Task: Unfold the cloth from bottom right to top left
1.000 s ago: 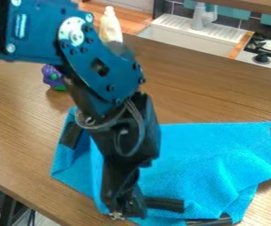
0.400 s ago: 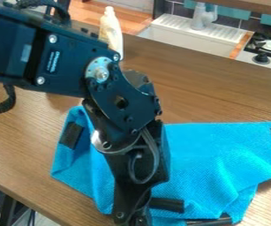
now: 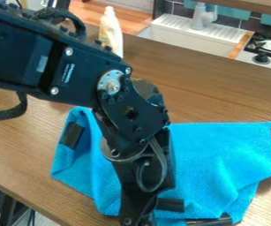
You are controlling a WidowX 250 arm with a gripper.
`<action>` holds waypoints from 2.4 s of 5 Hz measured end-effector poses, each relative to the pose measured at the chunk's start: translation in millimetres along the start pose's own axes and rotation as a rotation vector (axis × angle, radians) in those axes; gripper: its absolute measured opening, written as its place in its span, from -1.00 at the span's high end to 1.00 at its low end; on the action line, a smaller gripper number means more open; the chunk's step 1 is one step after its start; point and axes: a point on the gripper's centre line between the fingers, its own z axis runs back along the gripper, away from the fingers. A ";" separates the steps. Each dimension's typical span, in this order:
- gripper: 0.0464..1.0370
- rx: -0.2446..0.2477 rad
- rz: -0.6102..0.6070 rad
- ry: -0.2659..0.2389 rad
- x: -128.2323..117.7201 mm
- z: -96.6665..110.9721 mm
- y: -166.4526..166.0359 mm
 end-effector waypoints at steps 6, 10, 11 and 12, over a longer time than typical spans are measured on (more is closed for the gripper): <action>1.00 0.004 0.009 -0.027 4.6 7.0 3.8; 1.00 0.040 0.261 -0.100 -8.8 60.5 108.9; 1.00 0.044 0.317 -0.067 -18.5 48.9 136.7; 1.00 0.073 0.363 -0.065 -19.9 49.1 166.9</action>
